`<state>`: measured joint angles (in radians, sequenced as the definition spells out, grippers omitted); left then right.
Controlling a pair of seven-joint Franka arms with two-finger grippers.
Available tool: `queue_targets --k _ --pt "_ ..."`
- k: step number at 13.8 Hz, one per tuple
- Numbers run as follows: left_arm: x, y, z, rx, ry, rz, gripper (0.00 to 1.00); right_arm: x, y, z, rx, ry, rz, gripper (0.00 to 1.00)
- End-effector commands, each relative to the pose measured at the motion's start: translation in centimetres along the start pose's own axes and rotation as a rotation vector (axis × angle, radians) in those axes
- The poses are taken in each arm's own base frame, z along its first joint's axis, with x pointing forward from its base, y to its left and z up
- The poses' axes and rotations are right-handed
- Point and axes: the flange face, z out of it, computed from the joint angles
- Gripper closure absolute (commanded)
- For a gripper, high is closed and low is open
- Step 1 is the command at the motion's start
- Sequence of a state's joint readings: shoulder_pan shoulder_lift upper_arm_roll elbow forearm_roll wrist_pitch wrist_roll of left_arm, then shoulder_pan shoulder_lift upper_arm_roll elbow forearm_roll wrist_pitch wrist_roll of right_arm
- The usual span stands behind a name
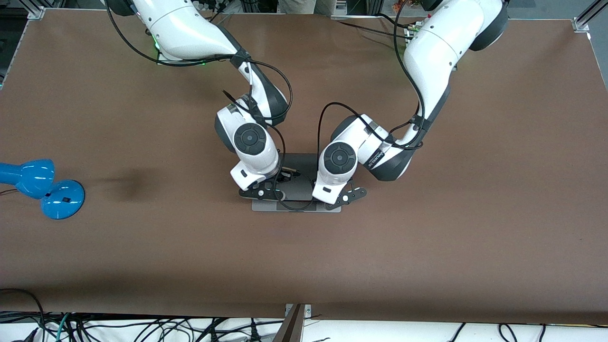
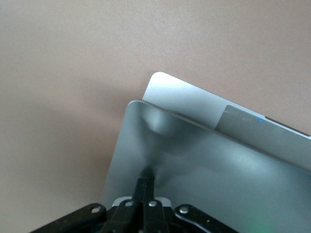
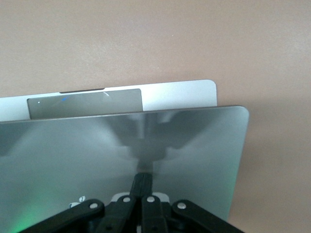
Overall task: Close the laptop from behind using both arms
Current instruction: 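Press the screen down flat onto the keyboard with both grippers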
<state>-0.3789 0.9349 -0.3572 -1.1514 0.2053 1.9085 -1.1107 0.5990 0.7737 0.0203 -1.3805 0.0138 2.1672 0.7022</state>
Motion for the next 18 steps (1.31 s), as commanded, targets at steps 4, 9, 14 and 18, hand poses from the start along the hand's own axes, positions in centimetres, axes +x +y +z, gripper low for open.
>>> queue_targets --k 4,9,14,18 --pt "0.8 0.8 1.6 -0.009 0.044 0.020 1.00 0.7 0.1 2.3 0.009 0.034 -0.016 0.99" --pt "0.9 1.1 3.5 0.008 0.067 0.033 1.00 0.9 0.5 3.9 -0.012 0.045 -0.027 0.98" --pt "1.0 1.2 4.2 -0.001 0.069 0.037 1.00 0.9 0.4 5.8 -0.003 0.063 -0.033 0.98" --pt "1.0 1.3 4.7 -0.003 0.068 0.037 1.00 1.0 0.5 7.3 0.004 0.074 -0.034 0.99"
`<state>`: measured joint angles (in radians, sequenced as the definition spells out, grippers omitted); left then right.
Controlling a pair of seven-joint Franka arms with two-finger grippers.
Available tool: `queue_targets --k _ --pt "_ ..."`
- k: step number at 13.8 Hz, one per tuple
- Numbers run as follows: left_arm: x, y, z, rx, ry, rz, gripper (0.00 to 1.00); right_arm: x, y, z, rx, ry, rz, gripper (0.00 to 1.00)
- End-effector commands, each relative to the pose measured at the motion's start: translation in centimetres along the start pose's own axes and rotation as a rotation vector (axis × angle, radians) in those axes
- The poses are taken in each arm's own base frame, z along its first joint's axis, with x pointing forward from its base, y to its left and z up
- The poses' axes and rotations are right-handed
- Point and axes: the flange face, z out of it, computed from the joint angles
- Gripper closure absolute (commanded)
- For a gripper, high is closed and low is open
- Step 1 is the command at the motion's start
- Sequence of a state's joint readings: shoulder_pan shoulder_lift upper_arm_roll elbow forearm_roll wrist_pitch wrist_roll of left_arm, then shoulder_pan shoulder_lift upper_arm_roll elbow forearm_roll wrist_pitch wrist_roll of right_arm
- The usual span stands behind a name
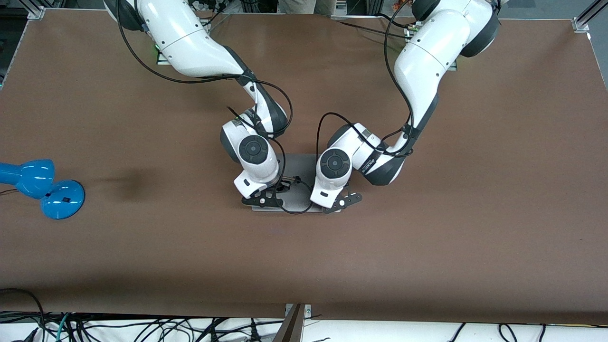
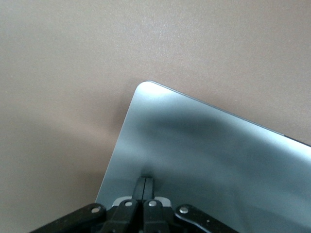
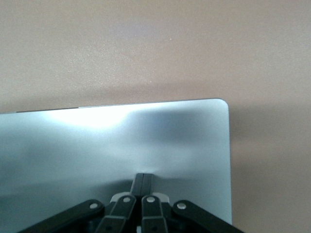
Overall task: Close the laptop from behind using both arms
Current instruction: 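Press the screen down flat onto the keyboard with both grippers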
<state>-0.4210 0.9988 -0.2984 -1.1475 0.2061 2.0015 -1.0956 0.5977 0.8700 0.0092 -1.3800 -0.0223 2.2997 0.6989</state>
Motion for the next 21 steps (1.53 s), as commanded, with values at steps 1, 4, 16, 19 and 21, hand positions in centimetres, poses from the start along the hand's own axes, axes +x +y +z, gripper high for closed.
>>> queue_targets --k 1,4,16,19,21 --pt "0.4 0.5 0.2 0.001 0.035 0.022 1.00 0.1 -0.1 1.9 0.016 0.034 -0.018 0.99" --pt "0.4 0.6 0.2 -0.001 0.036 0.022 1.00 0.2 -0.2 1.9 0.019 0.037 -0.023 0.99" --pt "0.9 -0.4 -2.8 0.023 0.025 0.008 0.00 2.4 0.4 -11.4 -0.034 -0.129 0.040 0.49" --pt "1.5 -2.3 -8.4 0.040 0.026 0.006 0.00 2.8 1.3 -16.8 0.012 -0.123 0.069 0.33" --pt "1.2 -3.5 -12.4 0.049 0.022 0.044 0.00 3.2 3.1 -20.3 0.014 -0.126 0.088 0.24"
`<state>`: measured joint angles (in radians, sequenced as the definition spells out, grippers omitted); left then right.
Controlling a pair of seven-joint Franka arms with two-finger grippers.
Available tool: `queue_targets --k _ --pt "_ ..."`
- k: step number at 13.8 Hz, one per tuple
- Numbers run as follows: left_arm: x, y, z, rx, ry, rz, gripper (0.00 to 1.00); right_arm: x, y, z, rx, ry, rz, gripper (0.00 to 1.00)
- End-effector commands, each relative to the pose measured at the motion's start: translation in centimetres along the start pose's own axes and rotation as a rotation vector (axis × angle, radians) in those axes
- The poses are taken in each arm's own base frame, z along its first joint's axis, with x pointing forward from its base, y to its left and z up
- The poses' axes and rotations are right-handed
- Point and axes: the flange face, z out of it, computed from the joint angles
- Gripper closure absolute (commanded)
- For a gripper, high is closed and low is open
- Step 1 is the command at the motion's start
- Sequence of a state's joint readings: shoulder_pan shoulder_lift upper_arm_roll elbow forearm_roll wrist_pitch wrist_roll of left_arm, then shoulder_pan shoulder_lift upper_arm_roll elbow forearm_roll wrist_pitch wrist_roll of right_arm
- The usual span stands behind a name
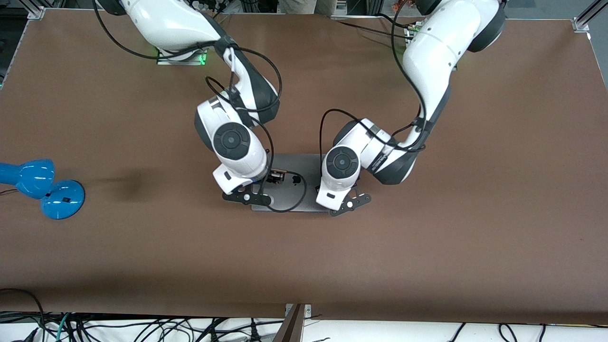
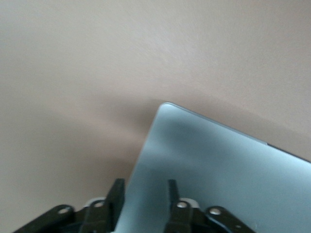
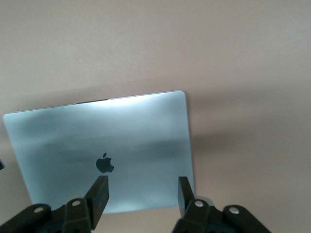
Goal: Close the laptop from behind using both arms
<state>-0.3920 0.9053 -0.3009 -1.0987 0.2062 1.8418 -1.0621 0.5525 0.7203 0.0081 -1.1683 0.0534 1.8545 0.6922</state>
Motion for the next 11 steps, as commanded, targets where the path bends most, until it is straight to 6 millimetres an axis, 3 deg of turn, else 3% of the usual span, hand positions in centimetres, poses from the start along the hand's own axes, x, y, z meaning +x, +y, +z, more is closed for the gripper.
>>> queue_targets --k 1,5,8,11 --pt "-0.6 -2.5 -6.3 0.021 -0.007 0.056 0.00 -0.4 2.2 -5.3 0.019 -0.017 0.021 0.20" --pt "-2.8 -6.4 -13.0 0.012 0.016 0.095 0.00 -0.4 6.2 -12.1 0.021 0.003 0.056 0.03" --pt "-5.2 -9.5 -17.9 -0.024 0.020 0.086 0.00 0.0 10.1 -17.0 0.008 0.060 0.040 0.01" --pt "-8.4 -11.8 -20.9 -0.015 0.068 0.091 0.00 0.6 15.0 -20.4 -0.065 0.092 -0.079 0.01"
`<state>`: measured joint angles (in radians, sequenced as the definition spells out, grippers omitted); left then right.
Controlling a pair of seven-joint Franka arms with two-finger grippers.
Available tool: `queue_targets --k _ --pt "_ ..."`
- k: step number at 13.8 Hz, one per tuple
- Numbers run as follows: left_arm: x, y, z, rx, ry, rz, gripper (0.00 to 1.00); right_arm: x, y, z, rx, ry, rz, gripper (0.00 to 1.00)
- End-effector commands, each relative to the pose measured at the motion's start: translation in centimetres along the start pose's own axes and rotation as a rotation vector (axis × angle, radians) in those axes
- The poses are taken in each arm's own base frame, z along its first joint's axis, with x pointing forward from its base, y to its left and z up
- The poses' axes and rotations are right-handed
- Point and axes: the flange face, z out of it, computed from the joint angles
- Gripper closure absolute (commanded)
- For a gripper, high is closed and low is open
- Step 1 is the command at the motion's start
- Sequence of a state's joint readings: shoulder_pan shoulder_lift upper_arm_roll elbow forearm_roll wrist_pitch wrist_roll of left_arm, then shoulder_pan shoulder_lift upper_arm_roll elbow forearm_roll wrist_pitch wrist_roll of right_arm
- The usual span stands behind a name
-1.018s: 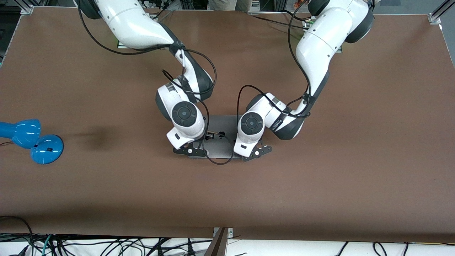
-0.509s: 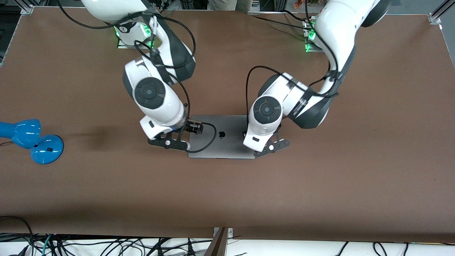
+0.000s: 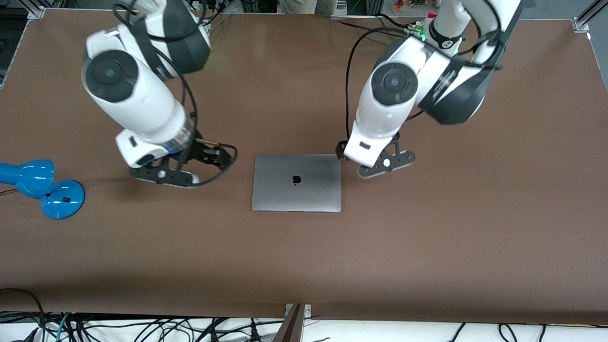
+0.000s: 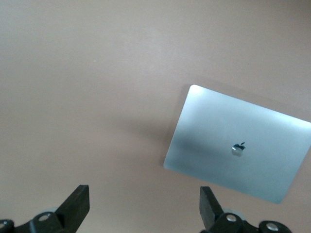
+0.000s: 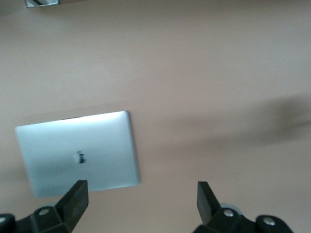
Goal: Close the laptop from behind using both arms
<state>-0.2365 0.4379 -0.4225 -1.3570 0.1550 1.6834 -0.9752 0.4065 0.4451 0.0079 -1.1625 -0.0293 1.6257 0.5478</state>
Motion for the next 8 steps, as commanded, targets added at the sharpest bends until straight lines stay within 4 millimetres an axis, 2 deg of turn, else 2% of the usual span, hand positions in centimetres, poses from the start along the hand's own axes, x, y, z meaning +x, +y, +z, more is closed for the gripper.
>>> queue_targets --k 1,4,6,8 --pt "-3.9 -3.0 -2.5 0.015 0.029 0.017 0.00 0.3 4.9 -2.9 -0.026 0.003 -0.076 0.01" --pt "-5.5 -7.4 -5.3 0.026 0.042 0.046 0.00 1.2 9.7 -5.0 -0.019 0.005 -0.044 0.01" --pt "-5.7 -11.0 -6.9 0.031 0.039 0.069 0.00 2.3 13.1 -5.6 -0.015 0.012 -0.074 0.01" --pt "-4.7 -14.4 -8.0 0.051 0.020 0.097 0.00 3.0 16.2 -6.3 -0.008 0.018 -0.072 0.00"
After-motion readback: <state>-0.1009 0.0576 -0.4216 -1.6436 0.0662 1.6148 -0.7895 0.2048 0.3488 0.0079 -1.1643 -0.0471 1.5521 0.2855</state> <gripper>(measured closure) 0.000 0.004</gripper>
